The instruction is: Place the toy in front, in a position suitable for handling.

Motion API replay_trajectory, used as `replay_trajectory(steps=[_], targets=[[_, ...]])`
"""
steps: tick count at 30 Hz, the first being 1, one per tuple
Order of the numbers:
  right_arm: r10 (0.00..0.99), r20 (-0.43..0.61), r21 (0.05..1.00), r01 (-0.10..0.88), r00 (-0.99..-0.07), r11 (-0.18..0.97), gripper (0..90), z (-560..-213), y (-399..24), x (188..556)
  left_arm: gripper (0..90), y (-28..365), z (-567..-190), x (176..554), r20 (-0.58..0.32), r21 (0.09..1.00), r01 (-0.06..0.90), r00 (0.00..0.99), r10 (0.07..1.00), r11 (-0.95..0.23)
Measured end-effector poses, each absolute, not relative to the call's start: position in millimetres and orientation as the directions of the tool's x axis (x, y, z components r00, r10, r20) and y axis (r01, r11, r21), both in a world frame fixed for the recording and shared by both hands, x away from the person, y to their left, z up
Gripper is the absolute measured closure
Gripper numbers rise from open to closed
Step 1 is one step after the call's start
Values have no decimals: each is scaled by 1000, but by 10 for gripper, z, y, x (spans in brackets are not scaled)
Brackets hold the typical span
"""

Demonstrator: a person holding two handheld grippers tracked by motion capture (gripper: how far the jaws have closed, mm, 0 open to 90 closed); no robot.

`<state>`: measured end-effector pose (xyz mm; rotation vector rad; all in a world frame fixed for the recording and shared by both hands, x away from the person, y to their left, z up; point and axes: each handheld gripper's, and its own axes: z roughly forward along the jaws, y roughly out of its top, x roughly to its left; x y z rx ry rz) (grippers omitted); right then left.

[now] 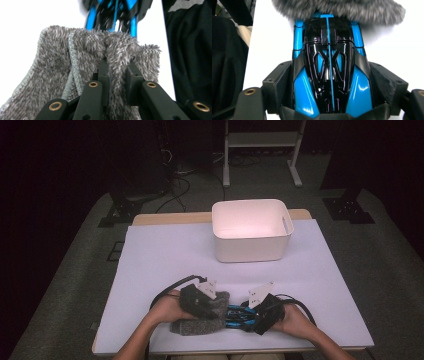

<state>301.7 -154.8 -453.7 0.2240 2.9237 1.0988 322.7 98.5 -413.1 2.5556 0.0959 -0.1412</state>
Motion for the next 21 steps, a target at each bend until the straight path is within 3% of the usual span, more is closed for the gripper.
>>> replay_trajectory(steps=[6, 16, 21], targets=[[135, 39, 658, 127, -990, 743, 230, -4538, -1546, 3017, 782, 1078, -4147, 3272, -126, 553, 121, 990, 60, -824], [118, 28, 664, 107, -993, 740, 231, -4537, -1513, 3039, 782, 842, -4098, 3324, -137, 601, 95, 990, 15, -794], [117, 43, 659, 116, -992, 743, 227, -4534, -1555, 3062, 782, 814, -4109, 3333, -133, 576, 91, 991, 17, -813]])
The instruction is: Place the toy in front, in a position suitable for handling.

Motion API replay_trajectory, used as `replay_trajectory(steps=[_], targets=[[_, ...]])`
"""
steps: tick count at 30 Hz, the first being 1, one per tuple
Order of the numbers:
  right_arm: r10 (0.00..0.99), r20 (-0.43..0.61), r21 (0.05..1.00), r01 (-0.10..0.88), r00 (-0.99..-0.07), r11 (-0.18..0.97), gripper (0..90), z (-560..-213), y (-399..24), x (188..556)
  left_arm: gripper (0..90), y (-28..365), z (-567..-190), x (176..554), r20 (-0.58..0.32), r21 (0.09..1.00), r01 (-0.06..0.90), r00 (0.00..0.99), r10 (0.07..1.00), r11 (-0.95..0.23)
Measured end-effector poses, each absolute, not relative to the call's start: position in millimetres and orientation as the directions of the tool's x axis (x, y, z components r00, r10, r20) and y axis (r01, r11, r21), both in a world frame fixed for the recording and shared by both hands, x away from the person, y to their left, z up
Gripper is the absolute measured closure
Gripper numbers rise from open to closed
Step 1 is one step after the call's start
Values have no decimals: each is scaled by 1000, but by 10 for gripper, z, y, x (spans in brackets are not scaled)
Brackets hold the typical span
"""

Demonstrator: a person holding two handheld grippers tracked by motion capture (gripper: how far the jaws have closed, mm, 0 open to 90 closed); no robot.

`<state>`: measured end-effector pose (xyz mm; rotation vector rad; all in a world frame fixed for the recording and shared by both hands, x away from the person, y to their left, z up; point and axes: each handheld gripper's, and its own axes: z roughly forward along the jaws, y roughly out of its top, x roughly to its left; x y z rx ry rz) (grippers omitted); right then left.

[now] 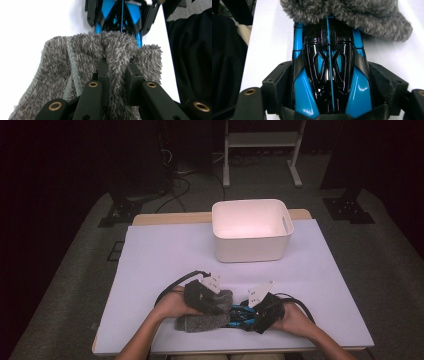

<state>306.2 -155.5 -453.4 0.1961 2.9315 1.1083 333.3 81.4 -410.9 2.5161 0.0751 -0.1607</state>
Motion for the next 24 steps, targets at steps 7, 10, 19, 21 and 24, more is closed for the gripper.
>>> replay_trajectory(steps=[7, 10, 19, 21, 24], targets=[[137, 51, 659, 136, -989, 739, 210, -4523, -1650, 3045, 782, 856, -4101, 3339, -129, 574, 97, 991, 28, -813], [134, 58, 665, 138, -989, 734, 227, -4529, -1683, 3042, 783, 809, -4100, 3342, -139, 582, 93, 990, 14, -808], [122, 37, 681, 115, -992, 723, 232, -4547, -1644, 3035, 784, 389, -4004, 3297, -123, 604, 7, 989, -84, -797], [124, 40, 682, 118, -991, 722, 232, -4547, -1645, 3034, 784, 281, -4001, 3289, -121, 609, -10, 987, -106, -793], [128, 45, 681, 124, -991, 722, 232, -4547, -1649, 3031, 784, 158, -4033, 3279, -117, 606, -27, 986, -123, -795]])
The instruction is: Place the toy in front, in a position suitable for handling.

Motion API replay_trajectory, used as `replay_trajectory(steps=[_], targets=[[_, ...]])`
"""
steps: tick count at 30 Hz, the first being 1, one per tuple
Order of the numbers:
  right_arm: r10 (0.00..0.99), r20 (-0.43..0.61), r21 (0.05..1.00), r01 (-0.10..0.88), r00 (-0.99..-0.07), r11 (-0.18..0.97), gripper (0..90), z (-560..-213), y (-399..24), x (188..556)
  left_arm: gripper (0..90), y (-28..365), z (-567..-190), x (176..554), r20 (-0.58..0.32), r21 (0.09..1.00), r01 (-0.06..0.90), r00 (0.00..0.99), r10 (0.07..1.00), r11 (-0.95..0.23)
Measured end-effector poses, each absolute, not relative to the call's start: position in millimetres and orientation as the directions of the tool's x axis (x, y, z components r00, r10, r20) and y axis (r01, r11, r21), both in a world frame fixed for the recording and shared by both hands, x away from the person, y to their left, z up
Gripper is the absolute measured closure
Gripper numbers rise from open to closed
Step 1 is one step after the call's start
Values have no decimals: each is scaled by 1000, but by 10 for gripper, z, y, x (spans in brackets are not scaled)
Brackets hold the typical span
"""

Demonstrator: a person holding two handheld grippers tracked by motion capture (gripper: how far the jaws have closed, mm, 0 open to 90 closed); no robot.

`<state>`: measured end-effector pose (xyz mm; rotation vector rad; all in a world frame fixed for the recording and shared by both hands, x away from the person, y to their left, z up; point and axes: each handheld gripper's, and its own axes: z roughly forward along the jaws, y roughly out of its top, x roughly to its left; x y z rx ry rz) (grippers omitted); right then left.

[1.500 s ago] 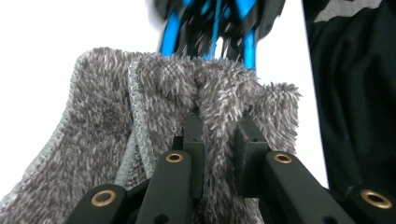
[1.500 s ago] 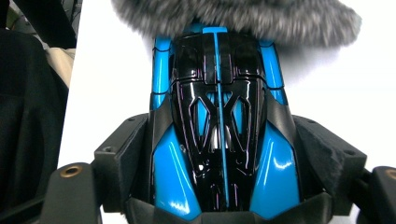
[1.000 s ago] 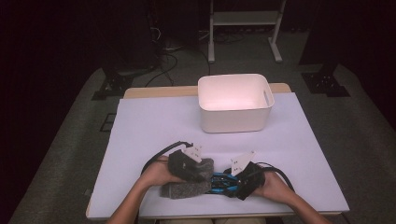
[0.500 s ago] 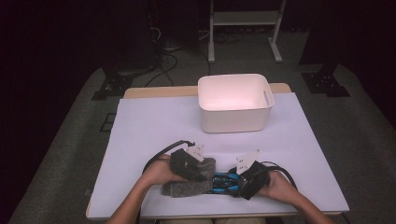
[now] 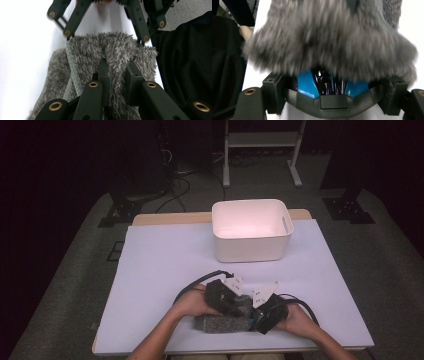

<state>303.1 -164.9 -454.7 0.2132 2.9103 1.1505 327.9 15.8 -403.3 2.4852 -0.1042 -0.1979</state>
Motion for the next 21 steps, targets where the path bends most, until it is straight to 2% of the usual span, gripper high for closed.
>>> replay_trajectory(steps=[7, 21], targets=[[121, 44, 671, 119, -992, 732, 235, -4537, -1677, 3035, 784, 294, -4030, 3276, -118, 610, -10, 988, -102, -792], [123, 30, 650, 113, -992, 752, 235, -4487, -1822, 3019, 784, 1193, -3915, 3278, -88, 614, 105, 994, 64, -782]])
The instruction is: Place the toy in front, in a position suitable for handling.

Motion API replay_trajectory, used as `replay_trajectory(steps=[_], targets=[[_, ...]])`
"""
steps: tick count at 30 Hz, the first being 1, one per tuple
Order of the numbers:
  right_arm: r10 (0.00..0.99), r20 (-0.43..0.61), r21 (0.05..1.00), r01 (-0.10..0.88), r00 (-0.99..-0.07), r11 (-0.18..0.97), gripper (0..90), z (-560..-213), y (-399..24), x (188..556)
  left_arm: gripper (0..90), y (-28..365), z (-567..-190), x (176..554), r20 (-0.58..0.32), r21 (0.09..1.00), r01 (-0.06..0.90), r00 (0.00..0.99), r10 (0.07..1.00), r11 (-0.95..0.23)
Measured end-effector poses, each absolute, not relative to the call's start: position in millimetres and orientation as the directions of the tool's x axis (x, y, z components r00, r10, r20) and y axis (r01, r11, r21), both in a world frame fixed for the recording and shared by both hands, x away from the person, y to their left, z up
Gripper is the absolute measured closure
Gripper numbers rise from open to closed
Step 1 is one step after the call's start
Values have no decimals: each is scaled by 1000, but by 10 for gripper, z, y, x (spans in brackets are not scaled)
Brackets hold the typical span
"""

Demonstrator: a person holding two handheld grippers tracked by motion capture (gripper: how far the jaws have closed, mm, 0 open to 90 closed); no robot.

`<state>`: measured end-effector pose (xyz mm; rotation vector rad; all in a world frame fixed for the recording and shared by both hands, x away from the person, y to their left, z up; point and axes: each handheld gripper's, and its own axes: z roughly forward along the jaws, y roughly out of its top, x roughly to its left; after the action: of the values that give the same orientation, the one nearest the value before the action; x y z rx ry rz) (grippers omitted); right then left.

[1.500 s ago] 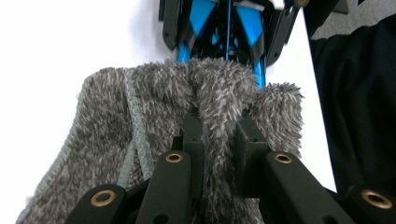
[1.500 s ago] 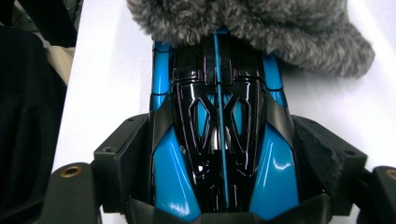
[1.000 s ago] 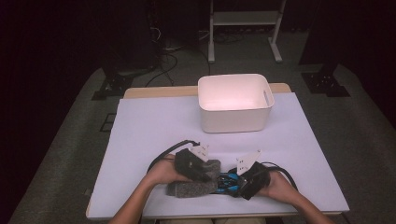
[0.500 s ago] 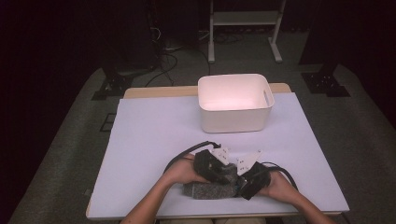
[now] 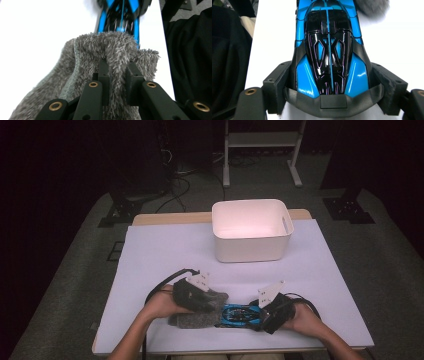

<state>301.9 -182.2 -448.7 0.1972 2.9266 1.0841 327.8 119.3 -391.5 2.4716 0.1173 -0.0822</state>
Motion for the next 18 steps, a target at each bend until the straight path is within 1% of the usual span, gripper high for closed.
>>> replay_trajectory(steps=[10, 18], targets=[[143, 7, 645, 114, -990, 755, 235, -4431, -2051, 2967, 783, 1655, -3799, 3232, -55, 615, 149, 988, 146, -775], [177, 16, 640, 145, -984, 754, 234, -4422, -2291, 2938, 780, 1939, -3816, 3183, -47, 621, 195, 976, 212, -759]])
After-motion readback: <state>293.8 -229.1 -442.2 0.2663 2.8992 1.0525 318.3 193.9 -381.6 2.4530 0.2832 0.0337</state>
